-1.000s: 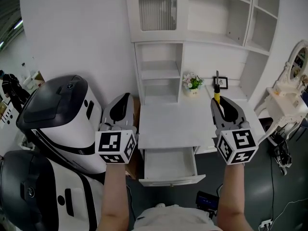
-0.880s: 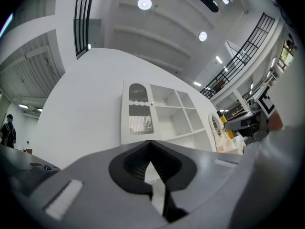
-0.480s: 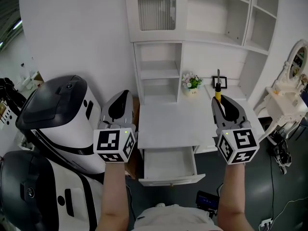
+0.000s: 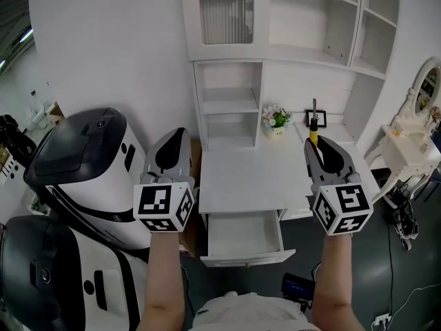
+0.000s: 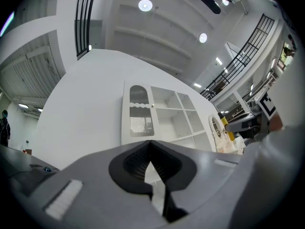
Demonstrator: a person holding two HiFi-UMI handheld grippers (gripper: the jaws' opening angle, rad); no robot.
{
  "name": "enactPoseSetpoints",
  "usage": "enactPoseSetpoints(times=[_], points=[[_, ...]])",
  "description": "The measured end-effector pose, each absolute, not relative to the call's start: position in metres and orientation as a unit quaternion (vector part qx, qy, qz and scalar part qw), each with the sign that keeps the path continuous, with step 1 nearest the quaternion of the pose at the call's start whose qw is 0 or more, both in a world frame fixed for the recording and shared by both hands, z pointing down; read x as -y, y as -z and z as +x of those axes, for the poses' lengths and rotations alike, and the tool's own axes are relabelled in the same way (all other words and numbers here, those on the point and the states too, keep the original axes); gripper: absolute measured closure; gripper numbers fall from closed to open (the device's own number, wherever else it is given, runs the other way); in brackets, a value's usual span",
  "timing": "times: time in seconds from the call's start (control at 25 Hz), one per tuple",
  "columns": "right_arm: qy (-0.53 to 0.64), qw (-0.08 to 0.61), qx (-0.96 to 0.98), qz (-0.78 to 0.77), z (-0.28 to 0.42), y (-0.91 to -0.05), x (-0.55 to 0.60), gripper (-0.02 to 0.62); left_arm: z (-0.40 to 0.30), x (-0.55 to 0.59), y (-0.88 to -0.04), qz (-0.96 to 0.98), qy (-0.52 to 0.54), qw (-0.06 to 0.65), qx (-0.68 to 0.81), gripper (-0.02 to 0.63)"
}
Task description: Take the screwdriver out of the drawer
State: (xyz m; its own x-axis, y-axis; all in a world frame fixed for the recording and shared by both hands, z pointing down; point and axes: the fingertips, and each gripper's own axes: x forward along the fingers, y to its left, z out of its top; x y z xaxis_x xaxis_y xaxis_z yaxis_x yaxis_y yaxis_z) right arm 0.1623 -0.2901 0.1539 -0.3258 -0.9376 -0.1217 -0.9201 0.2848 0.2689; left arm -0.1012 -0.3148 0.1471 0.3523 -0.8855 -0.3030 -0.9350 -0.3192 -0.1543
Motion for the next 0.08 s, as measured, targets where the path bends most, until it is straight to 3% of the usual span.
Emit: enactPoseSetpoints(times=[0.08], points=[[0.147,0.028,0.802,0.578,0.1620,-0.1520,0.2901,0.511,-0.1009,0.3160,-0.1466,-0.809,-0.080,0.151,-0.563,0.603]])
